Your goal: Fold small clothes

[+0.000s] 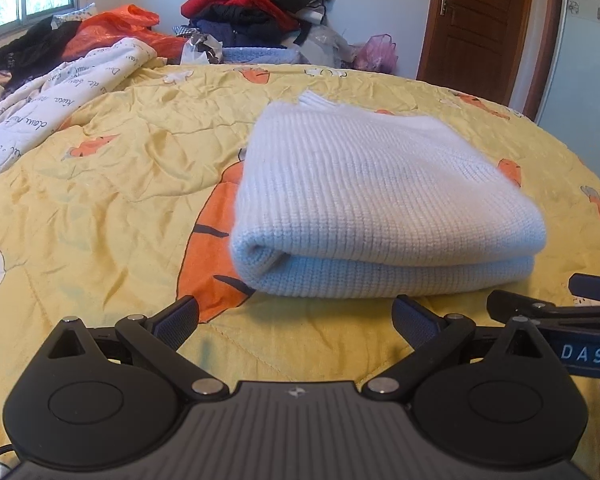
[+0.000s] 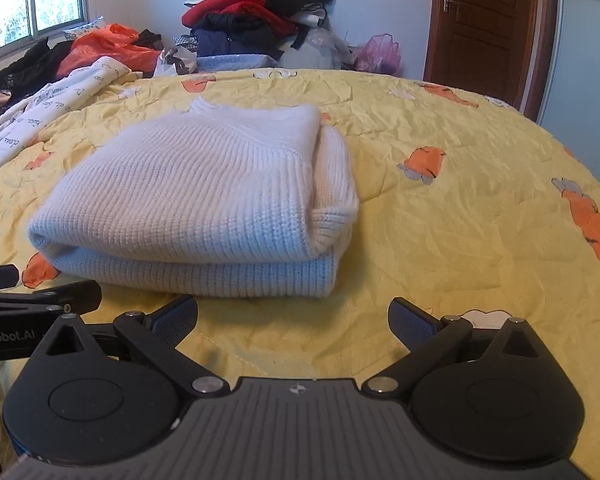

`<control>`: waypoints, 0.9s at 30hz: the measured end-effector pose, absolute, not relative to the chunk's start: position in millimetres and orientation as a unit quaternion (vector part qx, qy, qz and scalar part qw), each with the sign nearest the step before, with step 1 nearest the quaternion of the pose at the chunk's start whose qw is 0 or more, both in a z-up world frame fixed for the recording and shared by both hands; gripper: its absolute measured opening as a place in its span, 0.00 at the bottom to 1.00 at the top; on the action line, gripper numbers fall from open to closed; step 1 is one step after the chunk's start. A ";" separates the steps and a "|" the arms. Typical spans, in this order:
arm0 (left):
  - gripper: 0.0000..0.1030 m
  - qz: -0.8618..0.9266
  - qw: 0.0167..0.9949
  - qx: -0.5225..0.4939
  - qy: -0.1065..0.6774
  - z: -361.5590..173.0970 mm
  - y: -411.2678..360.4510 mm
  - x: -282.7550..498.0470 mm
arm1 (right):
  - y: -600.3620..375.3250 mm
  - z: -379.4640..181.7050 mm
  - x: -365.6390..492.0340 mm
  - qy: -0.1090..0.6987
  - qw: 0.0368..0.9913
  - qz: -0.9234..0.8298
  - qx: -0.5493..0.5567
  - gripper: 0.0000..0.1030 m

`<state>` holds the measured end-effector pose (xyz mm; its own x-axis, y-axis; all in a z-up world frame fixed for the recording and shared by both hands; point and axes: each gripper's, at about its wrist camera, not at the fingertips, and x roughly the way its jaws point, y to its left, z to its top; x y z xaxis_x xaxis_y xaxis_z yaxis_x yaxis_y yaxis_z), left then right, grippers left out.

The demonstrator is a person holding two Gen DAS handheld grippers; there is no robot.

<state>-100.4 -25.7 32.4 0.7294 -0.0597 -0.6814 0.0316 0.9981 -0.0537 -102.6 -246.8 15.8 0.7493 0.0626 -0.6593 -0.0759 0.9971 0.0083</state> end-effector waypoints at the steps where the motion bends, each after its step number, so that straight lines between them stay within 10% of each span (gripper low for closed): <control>1: 1.00 -0.025 0.930 -0.019 0.365 33.8 -25.8 -101.2 | -247.3 15.9 -103.4 0.352 0.935 0.039 -0.011 1.00; 27: 1.00 -0.016 0.934 -0.031 0.356 41.5 -21.3 -111.6 | -249.1 13.5 -100.2 0.364 0.930 0.045 -0.003 1.00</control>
<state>-111.6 -21.3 41.5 0.7467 -0.0512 -0.6632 0.0075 0.9976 -0.0685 -100.2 -249.1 13.5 0.7315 0.0815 -0.6770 -0.0857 0.9959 0.0274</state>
